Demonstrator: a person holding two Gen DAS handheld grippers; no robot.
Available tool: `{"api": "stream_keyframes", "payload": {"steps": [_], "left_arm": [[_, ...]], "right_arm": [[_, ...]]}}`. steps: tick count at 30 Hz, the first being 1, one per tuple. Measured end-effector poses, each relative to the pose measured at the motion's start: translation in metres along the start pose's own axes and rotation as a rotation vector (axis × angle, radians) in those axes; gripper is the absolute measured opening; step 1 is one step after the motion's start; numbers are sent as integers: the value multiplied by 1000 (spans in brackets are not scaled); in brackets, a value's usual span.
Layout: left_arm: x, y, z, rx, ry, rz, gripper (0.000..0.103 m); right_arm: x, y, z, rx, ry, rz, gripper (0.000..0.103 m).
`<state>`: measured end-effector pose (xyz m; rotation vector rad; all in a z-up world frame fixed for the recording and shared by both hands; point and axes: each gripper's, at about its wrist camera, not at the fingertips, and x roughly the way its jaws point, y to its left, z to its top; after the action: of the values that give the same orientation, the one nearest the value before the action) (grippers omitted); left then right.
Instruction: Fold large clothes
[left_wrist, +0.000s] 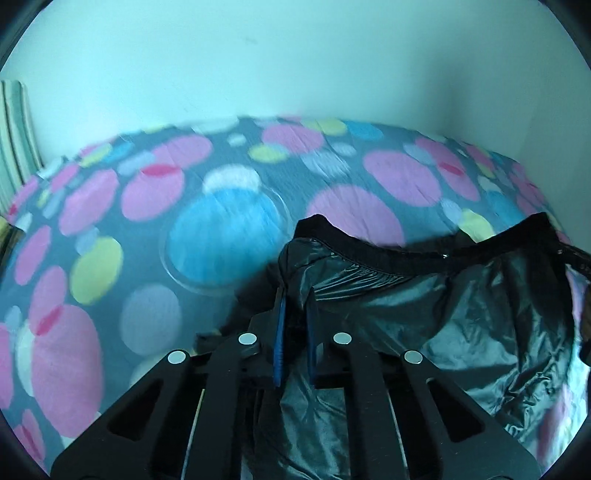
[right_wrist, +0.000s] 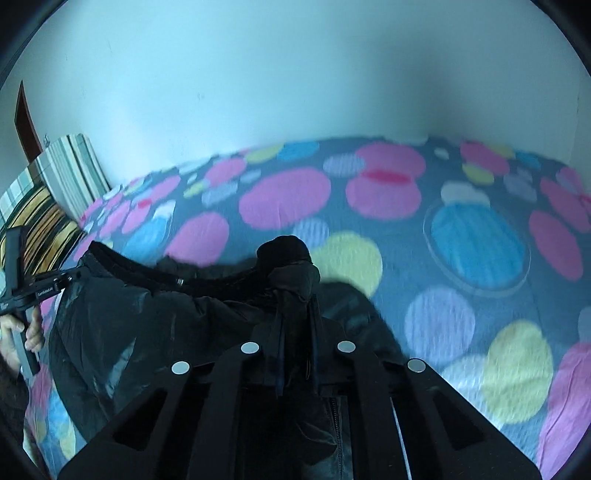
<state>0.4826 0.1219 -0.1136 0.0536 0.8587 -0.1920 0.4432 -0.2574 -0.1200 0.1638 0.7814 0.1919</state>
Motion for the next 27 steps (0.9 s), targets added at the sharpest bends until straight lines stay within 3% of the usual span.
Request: {"api": "stream_keyframes", "payload": {"steps": [4, 7, 12, 27], "left_arm": [[32, 5, 6, -16, 71, 82, 9], [53, 6, -1, -7, 113, 119, 10], [73, 1, -13, 15, 114, 143, 10], [82, -10, -24, 42, 76, 194, 11]], "right_arm": [[32, 3, 13, 23, 39, -17, 10], [65, 0, 9, 35, 126, -42, 10], [99, -10, -7, 78, 219, -30, 13], [107, -7, -21, 60, 150, -60, 15]]}}
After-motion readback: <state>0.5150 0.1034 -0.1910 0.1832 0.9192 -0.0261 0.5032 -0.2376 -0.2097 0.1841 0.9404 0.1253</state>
